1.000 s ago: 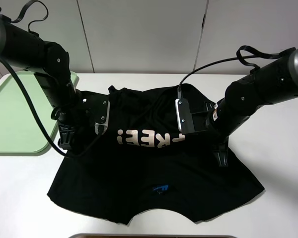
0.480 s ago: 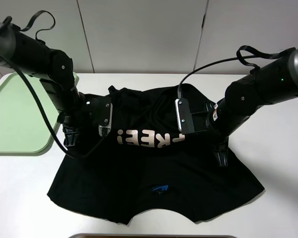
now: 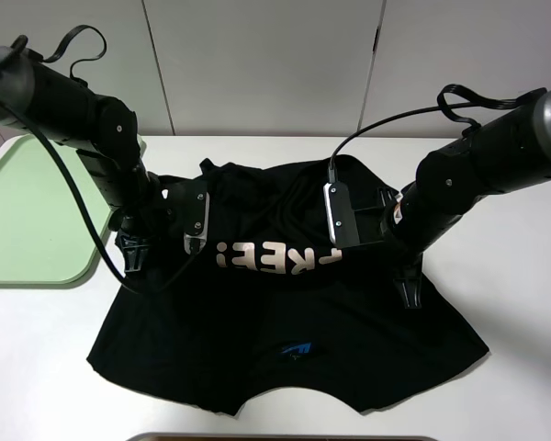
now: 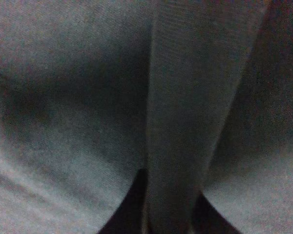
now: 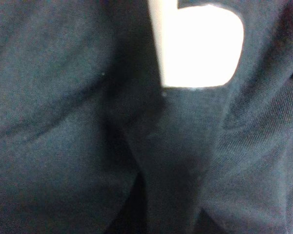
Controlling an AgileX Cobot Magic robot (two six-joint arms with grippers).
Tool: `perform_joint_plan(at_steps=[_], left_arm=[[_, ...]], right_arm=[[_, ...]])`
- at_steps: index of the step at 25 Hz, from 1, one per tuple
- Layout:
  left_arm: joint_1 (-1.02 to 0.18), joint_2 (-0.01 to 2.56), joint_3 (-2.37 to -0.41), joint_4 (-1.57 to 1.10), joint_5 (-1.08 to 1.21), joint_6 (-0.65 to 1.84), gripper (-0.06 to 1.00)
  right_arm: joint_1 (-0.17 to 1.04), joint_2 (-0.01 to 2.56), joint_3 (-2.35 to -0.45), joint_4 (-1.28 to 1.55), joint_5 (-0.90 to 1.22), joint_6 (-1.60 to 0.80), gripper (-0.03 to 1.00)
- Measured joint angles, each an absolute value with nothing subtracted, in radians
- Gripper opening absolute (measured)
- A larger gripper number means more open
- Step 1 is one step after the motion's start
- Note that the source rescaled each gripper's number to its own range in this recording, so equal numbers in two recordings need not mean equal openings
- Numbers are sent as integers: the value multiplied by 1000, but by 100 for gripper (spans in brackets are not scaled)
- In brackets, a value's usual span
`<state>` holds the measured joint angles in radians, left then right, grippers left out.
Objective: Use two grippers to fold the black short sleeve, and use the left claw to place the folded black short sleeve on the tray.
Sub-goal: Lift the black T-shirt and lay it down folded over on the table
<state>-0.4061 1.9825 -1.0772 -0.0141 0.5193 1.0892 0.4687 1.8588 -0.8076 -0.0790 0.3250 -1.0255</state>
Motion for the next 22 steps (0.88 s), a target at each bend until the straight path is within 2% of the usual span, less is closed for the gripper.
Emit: perform_joint_plan(at_steps=[10,22], left_arm=[[-406,1982,-1077,-78,512,970,0],[-406,1848,-1077,57,678,959,0]], right_arm=[[469,1859,-808,-26,323,-1026,0],[469,1773,-808,-24,342,-1013,0]])
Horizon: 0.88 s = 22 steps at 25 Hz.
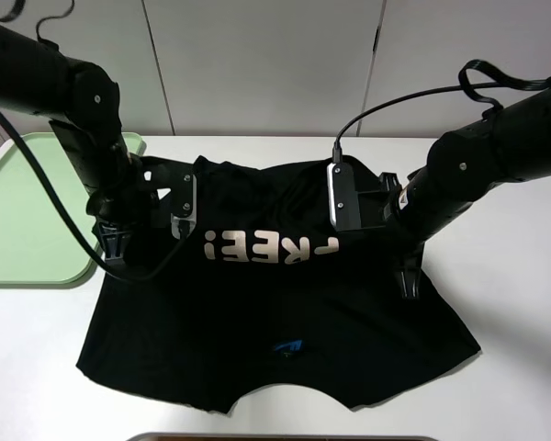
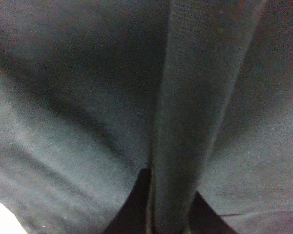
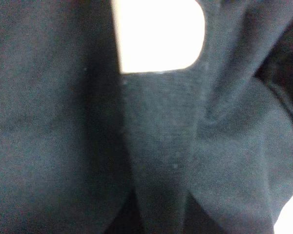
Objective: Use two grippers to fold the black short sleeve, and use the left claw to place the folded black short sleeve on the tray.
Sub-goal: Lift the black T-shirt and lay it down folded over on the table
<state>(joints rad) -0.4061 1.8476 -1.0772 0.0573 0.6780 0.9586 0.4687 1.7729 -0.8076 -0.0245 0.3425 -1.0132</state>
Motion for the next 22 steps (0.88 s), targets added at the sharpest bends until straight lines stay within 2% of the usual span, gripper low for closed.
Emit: perform_joint_plan(at_steps=[15,22], left_arm=[[-406,1525,-1076,73,689,958,0],[-406,1384,-1093,71,695,957,0]], right_arm=[[469,1447,-811,-27,385,-954,0],[469,1318,-949,-27,549,-954,0]])
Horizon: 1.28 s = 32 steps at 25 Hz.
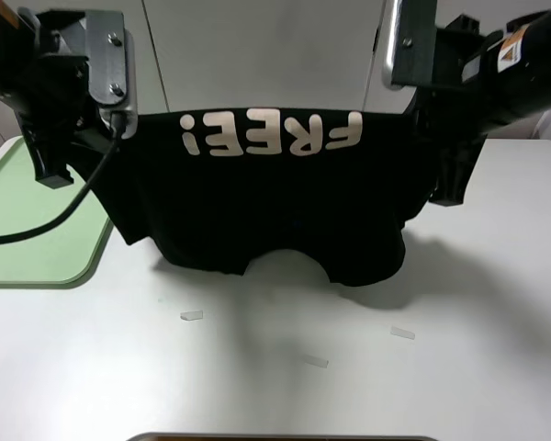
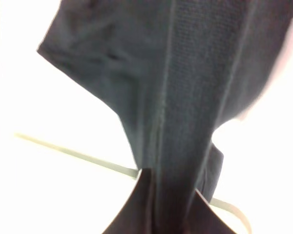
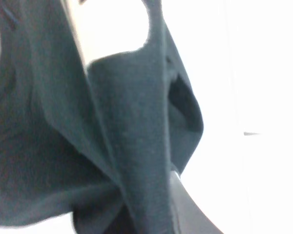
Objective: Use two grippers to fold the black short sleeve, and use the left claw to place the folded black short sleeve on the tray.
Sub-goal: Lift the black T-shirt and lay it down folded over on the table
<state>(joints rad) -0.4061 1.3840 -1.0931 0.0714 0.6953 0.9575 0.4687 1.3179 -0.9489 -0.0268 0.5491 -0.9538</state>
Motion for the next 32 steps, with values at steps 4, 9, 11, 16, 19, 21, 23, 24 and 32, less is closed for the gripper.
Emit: perform_joint_plan(at_steps=[4,9,11,16,19,21,23,24,32], left_arm=[[-406,1323,-1162,69,706,958,0],[-407,1300,-1262,67,745,958,0],[-407,1299,-1314,64,769,958,0],[-407,1299,-1435,59,832,958,0],[-408,1298,-1521,53,886,958,0],[-408,1298,-1567,48,918,958,0],[-408,1297,-1611,41,947,958,0],[-409,1297,-1628,38,962,958,0],[-413,1296,-1708,22,1072,958,0]], right_arm=[[469,1307,-1063,-27,715,-953,0],[469,1307,-1181,-47,862,-951,0],[469,1307,-1224,-59,900,-950,0],[470,1307,-1311,-60,977,-950,0],[472,1307,-1374,-59,1035,-950,0],[472,1306,-1439,-58,1095,-939,0],[472,1306,-1472,-57,1136,-925,0],[472,1305,-1487,-58,1157,-919,0],[479,1276,-1536,-92,1177,-845,0]])
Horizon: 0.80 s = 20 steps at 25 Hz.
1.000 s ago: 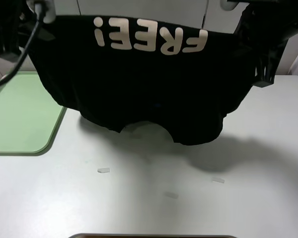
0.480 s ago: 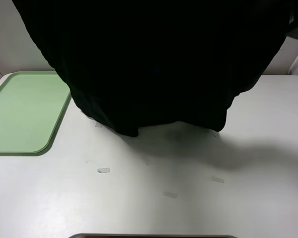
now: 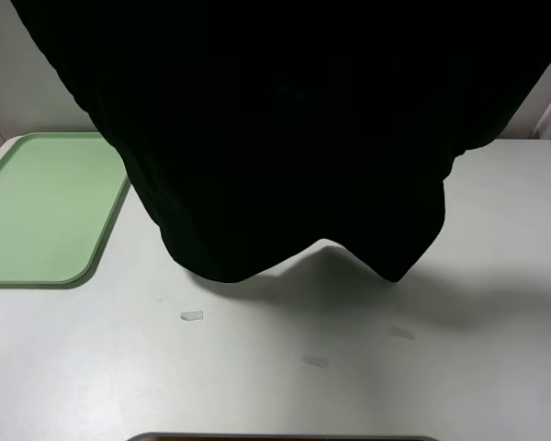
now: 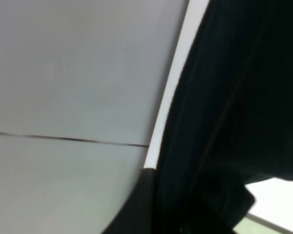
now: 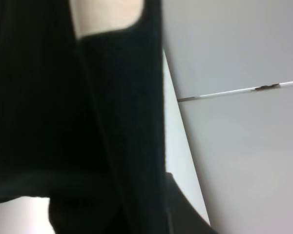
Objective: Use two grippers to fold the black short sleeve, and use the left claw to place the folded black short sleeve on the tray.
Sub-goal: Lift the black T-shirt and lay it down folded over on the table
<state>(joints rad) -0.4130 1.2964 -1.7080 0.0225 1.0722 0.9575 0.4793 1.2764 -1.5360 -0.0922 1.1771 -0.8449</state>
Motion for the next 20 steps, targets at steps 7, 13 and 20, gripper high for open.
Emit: perform_joint_plan(at_steps=[7,13,20], left_arm=[[-415,1286,-1711,18,1154,958,0],[-419,1243,-1713,20,1158,958,0],[-419,1200,-1713,20,1158,917,0]], right_arm=[[479,1184,-1537,-75,1184,-808,0],[479,1113,-1537,-14,1191,-792,0],[479,1090,-1537,35,1194,-789,0]])
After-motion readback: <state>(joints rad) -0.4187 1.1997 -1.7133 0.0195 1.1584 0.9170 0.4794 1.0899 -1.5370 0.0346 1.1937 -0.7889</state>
